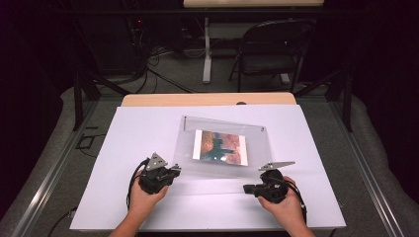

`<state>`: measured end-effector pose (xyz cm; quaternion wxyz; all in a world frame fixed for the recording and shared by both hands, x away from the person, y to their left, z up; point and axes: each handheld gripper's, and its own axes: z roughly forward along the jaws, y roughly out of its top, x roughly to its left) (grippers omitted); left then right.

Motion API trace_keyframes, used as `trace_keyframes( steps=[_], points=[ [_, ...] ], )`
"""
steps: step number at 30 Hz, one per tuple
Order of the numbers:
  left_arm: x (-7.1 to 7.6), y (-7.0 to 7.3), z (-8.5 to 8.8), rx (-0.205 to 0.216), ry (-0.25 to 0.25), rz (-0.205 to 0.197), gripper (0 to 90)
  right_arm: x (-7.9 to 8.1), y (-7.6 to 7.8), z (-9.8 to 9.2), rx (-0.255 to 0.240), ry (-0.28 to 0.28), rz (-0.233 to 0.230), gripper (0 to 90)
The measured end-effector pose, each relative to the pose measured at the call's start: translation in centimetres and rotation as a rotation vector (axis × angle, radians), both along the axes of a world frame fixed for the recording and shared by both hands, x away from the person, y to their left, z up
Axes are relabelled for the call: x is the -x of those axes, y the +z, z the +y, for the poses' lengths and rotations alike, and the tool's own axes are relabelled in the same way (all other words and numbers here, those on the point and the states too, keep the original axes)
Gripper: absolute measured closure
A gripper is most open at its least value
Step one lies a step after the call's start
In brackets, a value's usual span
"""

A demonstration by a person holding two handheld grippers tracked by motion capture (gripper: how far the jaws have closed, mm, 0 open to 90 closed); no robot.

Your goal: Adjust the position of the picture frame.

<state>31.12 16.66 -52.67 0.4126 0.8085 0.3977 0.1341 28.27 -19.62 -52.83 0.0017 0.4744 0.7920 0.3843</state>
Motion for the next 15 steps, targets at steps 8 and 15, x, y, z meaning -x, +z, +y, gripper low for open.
trace_keyframes(
  steps=[8, 15],
  points=[
    [1.0, 0.2, -0.6, 0.004, -0.038, 0.004, 83.9, -1.8, -0.4, -0.7, 0.042, -0.086, 0.021, 90.0],
    [1.6, 0.0, -1.7, 0.010, -0.075, 0.001, 84.4, -3.2, -0.7, -0.9, 0.043, -0.102, 0.060, 90.0]
  ],
)
